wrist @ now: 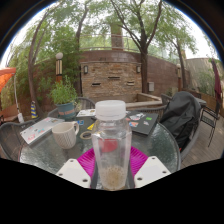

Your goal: Pour water

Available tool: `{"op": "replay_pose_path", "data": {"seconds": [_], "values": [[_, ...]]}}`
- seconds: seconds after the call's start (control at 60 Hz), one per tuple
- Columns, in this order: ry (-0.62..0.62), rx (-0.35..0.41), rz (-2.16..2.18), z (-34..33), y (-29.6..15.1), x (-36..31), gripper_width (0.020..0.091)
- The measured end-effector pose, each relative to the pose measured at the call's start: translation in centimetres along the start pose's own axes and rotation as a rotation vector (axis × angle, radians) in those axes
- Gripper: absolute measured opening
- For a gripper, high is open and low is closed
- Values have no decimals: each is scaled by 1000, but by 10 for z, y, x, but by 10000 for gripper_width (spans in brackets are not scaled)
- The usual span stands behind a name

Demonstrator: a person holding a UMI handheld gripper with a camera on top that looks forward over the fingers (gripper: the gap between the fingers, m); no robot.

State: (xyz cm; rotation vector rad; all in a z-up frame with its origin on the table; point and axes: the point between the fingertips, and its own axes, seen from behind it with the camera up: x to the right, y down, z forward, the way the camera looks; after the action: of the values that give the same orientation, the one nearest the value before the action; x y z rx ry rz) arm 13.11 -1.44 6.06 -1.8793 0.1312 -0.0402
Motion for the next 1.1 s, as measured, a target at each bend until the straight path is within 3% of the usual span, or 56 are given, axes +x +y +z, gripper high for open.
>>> {"op": "replay_pose_path", "data": {"seconds": [0.117, 0.283, 0.467, 0.767, 0.783, 0.9, 1.1], "values": [[54, -83, -51, 11, -10, 10, 399], [158, -56, -438, 28, -96, 20, 391], [254, -39, -1183, 77, -151, -25, 387], [327, -211, -2058, 103, -146, -63, 386], [283, -235, -2099, 114, -156, -61, 387], [336, -316, -2294, 112, -165, -60, 386], [303, -340, -2352, 106, -159, -71, 389]]}}
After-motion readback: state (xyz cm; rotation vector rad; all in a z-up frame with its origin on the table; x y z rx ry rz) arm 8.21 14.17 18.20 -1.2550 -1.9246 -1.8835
